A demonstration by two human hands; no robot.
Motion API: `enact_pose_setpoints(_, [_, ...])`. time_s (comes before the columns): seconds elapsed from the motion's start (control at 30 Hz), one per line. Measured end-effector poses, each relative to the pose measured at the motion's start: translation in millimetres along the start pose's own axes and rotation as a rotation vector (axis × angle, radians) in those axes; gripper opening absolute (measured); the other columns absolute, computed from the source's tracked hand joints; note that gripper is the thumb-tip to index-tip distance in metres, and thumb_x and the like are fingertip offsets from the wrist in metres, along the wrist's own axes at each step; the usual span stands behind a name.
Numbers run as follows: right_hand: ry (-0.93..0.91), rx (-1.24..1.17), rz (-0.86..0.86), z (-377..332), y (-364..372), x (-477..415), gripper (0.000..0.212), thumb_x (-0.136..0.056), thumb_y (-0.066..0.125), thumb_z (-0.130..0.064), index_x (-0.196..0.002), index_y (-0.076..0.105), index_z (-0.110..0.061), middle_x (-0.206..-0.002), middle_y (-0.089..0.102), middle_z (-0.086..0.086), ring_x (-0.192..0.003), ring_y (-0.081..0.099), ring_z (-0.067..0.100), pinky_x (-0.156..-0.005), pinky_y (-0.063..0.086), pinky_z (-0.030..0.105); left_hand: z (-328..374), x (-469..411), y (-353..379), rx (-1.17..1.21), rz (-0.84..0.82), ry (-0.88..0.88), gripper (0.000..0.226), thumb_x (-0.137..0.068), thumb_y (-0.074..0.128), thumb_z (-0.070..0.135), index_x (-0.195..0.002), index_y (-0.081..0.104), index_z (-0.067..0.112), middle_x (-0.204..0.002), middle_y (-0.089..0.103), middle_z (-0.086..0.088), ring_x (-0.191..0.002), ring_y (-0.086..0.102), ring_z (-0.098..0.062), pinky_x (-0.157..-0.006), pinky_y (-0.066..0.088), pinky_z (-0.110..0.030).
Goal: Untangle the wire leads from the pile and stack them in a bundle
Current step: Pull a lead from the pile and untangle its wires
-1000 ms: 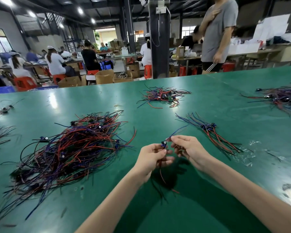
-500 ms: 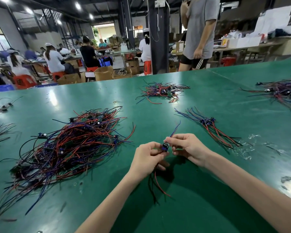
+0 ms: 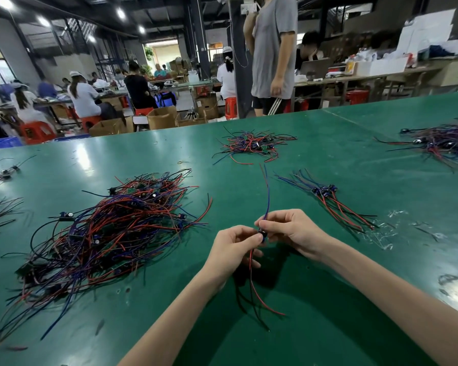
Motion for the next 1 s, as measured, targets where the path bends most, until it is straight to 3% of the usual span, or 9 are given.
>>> enact_pose_setpoints(0.2, [0.009, 0.045, 0.036, -4, -2, 3, 0.004, -0.078, 0.07, -0.004, -0.075, 0.07, -0.003, -0.063, 0.059, 0.006, -0.05, 0.051, 0.008, -0.05, 0.045, 0.016, 3, 0, 0, -0.192, 0.007, 0.146, 0.017, -0.087, 0.065, 0.003, -0.081, 0.065, 0.019, -0.063, 0.063, 0.004, -0.049, 0.052, -0.009, -0.041, 0.042, -0.019])
enact_pose_setpoints(0.33, [0.069, 0.041, 0.017, -2, -4, 3, 0.008, -0.078, 0.072, -0.007, -0.07, 0.071, -0.009, -0.059, 0.059, 0.002, -0.051, 0.051, 0.006, -0.052, 0.047, 0.017, 4, 0, 1, -0.246, -0.008, 0.169, 0.019, -0.087, 0.064, 0.003, -0.08, 0.065, 0.02, -0.064, 0.06, -0.002, -0.049, 0.05, -0.01, -0.042, 0.043, -0.02])
enact_pose_setpoints(0.47, [0.093, 0.027, 0.007, 1, -2, 1, 0.013, -0.078, 0.073, -0.008, -0.065, 0.073, -0.012, -0.061, 0.061, 0.0, -0.051, 0.05, 0.004, -0.052, 0.046, 0.015, 2, 1, 4, -0.054, -0.008, 0.037, 0.008, -0.09, 0.059, 0.003, -0.084, 0.063, 0.006, -0.071, 0.064, -0.008, -0.052, 0.057, -0.012, -0.046, 0.051, -0.026])
enact_pose_setpoints(0.6, [0.087, 0.002, -0.003, 3, 0, 0, 0.009, -0.076, 0.074, -0.006, -0.067, 0.073, -0.009, -0.06, 0.063, 0.002, -0.05, 0.048, 0.006, -0.048, 0.044, 0.015, -3, 0, 7, 0.131, 0.005, -0.097, 0.012, -0.093, 0.056, 0.005, -0.082, 0.062, 0.003, -0.074, 0.065, -0.01, -0.058, 0.061, -0.015, -0.052, 0.055, -0.03])
enact_pose_setpoints(0.8, [0.091, -0.032, -0.023, 5, 3, 0, 0.011, -0.077, 0.071, -0.004, -0.067, 0.072, -0.006, -0.061, 0.062, 0.006, -0.053, 0.052, 0.011, -0.051, 0.05, 0.02, -3, 0, 7, 0.196, 0.019, -0.112, 0.012, -0.091, 0.059, 0.005, -0.1, 0.059, -0.003, -0.086, 0.067, -0.014, -0.073, 0.066, -0.021, -0.061, 0.059, -0.032])
enact_pose_setpoints(1.0, [0.044, 0.048, 0.01, 7, 7, 2, 0.01, -0.077, 0.072, -0.01, -0.068, 0.07, -0.006, -0.057, 0.056, 0.003, -0.049, 0.044, 0.009, -0.047, 0.039, 0.017, -3, -1, 4, 0.18, 0.047, -0.091, 0.005, -0.089, 0.06, 0.001, -0.088, 0.063, -0.002, -0.069, 0.067, -0.01, -0.064, 0.066, -0.017, -0.069, 0.06, -0.031])
Point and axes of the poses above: each hand's wrist, its own x-axis away from the middle knuckle, its own y-axis out of the palm, z = x × y, the point moved 5 cm from there along -x, towards the middle knuckle
